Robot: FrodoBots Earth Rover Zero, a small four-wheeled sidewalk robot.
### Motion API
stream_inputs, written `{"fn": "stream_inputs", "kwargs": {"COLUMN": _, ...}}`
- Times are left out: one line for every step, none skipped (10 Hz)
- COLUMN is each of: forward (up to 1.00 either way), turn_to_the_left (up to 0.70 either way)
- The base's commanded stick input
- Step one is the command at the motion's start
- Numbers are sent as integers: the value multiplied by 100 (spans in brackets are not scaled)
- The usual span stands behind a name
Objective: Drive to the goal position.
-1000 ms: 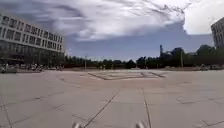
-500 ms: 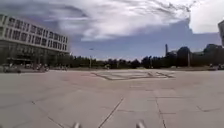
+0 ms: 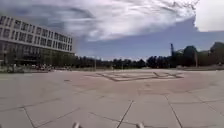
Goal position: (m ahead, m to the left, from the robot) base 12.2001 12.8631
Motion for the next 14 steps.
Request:
{"fn": "stream_inputs", "kwargs": {"forward": 70, "turn_to_the_left": 0}}
{"fn": "stream_inputs", "kwargs": {"forward": 70, "turn_to_the_left": 0}}
{"fn": "stream_inputs", "kwargs": {"forward": 70, "turn_to_the_left": 2}}
{"fn": "stream_inputs", "kwargs": {"forward": 70, "turn_to_the_left": 14}}
{"fn": "stream_inputs", "kwargs": {"forward": 3, "turn_to_the_left": 68}}
{"fn": "stream_inputs", "kwargs": {"forward": 0, "turn_to_the_left": 19}}
{"fn": "stream_inputs", "kwargs": {"forward": 0, "turn_to_the_left": 4}}
{"fn": "stream_inputs", "kwargs": {"forward": 0, "turn_to_the_left": 0}}
{"fn": "stream_inputs", "kwargs": {"forward": 0, "turn_to_the_left": 0}}
{"fn": "stream_inputs", "kwargs": {"forward": 0, "turn_to_the_left": 0}}
{"fn": "stream_inputs", "kwargs": {"forward": 0, "turn_to_the_left": 0}}
{"fn": "stream_inputs", "kwargs": {"forward": 0, "turn_to_the_left": 0}}
{"fn": "stream_inputs", "kwargs": {"forward": 0, "turn_to_the_left": 0}}
{"fn": "stream_inputs", "kwargs": {"forward": 0, "turn_to_the_left": 0}}
